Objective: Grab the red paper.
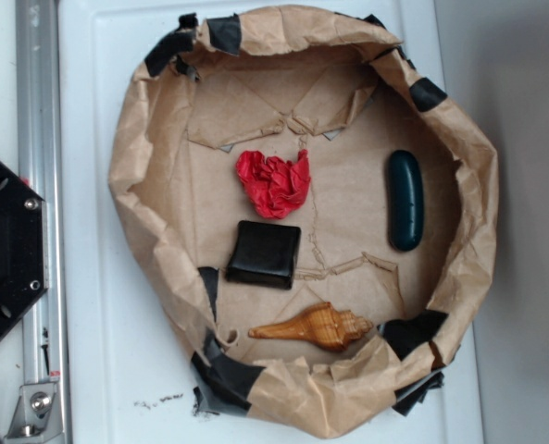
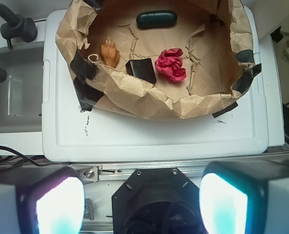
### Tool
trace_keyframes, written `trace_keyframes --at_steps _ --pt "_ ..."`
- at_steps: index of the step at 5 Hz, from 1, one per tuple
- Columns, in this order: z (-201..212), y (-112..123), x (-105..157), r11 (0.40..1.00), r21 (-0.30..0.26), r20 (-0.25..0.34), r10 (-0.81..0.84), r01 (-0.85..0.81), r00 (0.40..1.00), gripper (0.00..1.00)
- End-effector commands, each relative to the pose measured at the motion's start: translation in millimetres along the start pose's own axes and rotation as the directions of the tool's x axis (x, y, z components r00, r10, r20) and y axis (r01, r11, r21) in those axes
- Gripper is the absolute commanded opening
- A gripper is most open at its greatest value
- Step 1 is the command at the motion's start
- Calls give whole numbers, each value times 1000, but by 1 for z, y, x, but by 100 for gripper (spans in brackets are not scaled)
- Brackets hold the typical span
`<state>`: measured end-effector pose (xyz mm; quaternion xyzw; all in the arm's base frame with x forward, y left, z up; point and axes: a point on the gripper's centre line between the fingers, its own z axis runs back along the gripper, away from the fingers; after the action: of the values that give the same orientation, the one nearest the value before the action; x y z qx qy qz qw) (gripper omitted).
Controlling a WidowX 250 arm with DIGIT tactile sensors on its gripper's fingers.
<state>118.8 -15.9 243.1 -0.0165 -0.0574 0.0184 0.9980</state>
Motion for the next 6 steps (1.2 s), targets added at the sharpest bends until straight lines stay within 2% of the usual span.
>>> trace_keyframes --at_steps 1,2,3,4,6 --pt "0 0 0 1000 0 0 0 0 1000 100" --pt "-24 16 47 974 70 114 207 -216 972 100" --pt "-44 27 91 889 76 243 423 -452 873 100" --pt "-87 45 118 750 64 347 602 -659 719 100" --pt "-87 45 118 750 64 347 602 -659 719 100"
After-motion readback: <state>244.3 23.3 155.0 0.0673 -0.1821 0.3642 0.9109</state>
